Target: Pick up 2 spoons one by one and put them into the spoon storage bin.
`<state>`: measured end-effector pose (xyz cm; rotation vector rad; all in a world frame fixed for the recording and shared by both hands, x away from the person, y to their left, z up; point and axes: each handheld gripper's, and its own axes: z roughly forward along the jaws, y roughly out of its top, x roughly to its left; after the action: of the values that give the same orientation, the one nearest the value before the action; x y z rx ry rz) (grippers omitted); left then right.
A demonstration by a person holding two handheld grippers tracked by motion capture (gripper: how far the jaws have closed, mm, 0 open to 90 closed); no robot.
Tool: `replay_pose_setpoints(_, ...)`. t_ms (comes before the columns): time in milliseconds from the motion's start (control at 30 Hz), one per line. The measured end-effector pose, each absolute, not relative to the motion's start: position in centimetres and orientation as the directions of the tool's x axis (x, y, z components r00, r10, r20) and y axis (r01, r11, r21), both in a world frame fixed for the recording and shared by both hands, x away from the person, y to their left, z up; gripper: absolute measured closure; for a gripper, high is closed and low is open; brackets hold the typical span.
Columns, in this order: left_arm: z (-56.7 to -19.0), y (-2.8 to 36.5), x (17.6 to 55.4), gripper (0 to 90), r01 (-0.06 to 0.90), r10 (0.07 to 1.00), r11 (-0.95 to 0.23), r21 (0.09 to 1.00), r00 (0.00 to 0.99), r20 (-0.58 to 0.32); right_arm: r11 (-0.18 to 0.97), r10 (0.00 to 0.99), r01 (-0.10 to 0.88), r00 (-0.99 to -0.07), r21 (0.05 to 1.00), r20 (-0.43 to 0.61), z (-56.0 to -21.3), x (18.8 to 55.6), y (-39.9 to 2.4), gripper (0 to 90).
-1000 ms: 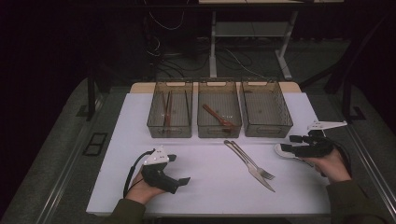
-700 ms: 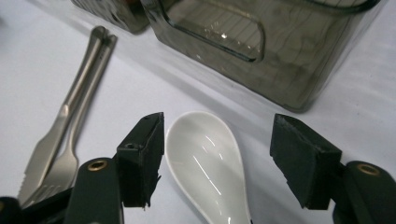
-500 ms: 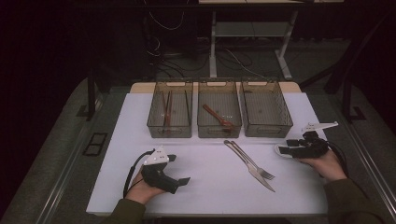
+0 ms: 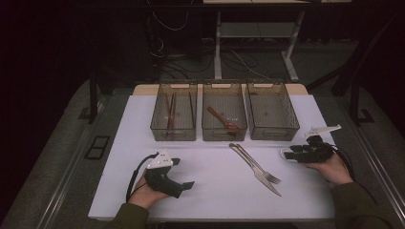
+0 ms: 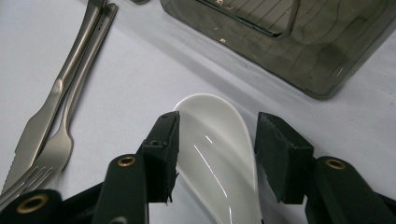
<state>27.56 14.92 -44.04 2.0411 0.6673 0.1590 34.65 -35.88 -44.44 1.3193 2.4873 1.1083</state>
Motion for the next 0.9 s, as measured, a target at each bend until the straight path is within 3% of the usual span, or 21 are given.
replay_pose_setpoints(900,-44.04,14.87,27.54,0.0,0.393,0.516,-0.403,0.827,0.843,-0.149,0.490,0.687,0.611,-0.710,0.621,0.155,-44.29,33.97,-35.46,74.6)
